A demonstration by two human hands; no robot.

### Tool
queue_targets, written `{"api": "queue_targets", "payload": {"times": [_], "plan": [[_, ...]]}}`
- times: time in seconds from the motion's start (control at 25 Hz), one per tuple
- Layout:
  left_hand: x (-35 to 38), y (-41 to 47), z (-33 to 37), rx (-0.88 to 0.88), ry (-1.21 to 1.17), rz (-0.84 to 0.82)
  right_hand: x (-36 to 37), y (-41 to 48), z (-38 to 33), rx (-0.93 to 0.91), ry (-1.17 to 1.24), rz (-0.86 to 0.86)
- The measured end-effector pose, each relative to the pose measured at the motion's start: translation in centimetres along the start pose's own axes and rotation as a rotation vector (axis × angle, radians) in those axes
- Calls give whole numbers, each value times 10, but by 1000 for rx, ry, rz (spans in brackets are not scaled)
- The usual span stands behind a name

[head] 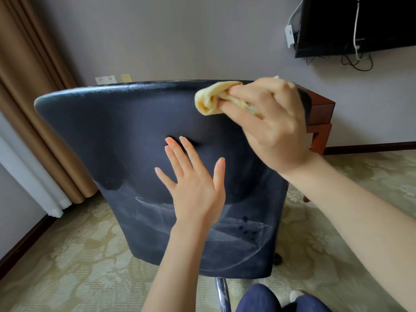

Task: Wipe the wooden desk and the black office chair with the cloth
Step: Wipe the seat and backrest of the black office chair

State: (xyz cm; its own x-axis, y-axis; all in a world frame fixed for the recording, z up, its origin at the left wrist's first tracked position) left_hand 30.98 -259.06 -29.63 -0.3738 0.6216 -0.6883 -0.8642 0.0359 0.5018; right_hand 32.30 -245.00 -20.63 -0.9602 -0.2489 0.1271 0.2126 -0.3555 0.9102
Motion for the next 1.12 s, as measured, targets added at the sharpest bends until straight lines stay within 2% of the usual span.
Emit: {"api": "queue_targets", "payload": {"times": [0.32, 0.56, 0.64, 0.84, 1.0, 1.12], "plan": [[-10, 6, -21, 7, 34, 6, -6, -97, -37, -79, 215, -273], [-18, 6, -30, 3, -7, 44, -43, -148, -21, -304, 230, -507], [-19, 4, -29, 2, -30, 66, -49, -137, -10, -292, 222, -488], [-23, -4, -19, 64, -141, 140, -44, -70, 13, -175, 95, -279], [-22, -9, -4, 130, -258, 120, -31, -20, 20, -149, -15, -100], [-20, -11, 7, 189, -275, 94, -24, -14, 17, -109, -27, -46]]}}
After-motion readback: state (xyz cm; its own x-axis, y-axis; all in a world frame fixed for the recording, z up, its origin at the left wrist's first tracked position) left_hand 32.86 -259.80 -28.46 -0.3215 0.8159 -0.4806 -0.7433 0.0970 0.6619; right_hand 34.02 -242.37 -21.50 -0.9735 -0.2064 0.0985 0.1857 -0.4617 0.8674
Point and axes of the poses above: each hand's wrist, its own y-axis towards the middle knuckle, its own x-axis out of the palm, z = x × y, the point moved 1 cm from there along y, towards the middle knuckle, and after that the axes turned 5 degrees about -y, right-handed, at the moved point
